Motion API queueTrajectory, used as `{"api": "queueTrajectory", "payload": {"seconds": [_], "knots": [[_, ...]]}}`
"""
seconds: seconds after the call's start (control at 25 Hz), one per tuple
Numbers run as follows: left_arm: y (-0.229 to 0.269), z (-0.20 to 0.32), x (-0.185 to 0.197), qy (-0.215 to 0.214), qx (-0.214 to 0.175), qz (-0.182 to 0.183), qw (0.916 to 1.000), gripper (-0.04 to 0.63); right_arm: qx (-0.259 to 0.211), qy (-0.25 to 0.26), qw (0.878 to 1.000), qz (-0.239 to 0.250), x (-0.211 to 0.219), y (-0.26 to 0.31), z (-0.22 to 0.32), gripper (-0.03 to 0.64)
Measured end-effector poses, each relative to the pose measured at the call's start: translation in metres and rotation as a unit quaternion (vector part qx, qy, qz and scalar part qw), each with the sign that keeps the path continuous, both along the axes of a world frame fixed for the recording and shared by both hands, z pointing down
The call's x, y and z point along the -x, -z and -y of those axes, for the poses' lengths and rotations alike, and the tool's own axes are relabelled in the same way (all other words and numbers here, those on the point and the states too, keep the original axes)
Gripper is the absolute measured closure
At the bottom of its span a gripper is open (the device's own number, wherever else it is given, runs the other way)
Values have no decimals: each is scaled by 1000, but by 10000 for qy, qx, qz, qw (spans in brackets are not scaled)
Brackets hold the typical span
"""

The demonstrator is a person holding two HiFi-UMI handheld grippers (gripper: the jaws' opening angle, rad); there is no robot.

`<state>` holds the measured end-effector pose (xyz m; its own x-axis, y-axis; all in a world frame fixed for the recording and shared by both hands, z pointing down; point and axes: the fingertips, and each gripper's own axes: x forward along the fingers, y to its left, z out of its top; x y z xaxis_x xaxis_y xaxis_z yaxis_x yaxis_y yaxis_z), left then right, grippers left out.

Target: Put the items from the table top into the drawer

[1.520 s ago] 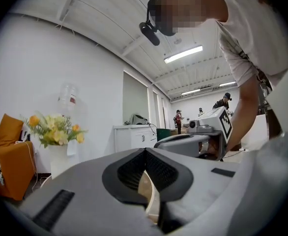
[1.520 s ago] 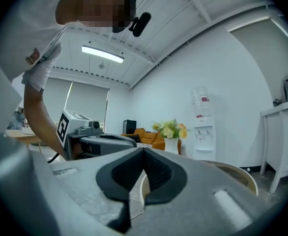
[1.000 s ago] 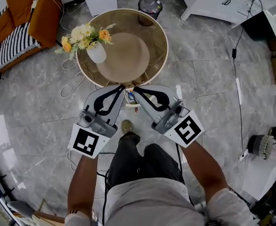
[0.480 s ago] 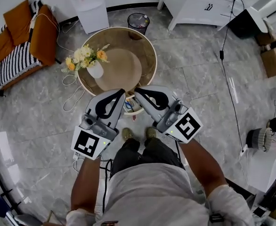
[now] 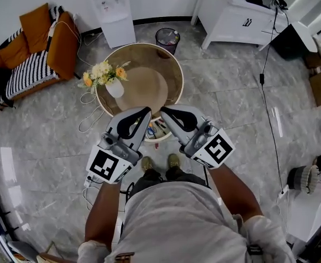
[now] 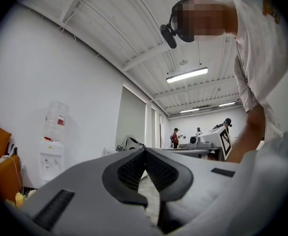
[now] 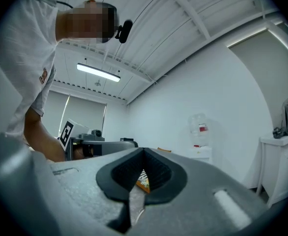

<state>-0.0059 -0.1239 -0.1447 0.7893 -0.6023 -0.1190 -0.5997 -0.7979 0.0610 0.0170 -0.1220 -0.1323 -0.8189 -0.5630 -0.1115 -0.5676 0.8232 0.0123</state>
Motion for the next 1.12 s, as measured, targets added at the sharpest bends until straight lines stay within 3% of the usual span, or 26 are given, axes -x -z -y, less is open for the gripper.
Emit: {"api": "queueTrajectory", "payload": {"seconds": [0.44,1.12], "knots": [[-1,-3,-29,65,72,301,9995,597,-51,121,9999,112,-28,7,-1,617],[-1,-10,-40,7,112,255,9996,597,-33,55,10000,76,-43,7,-10,617]]}}
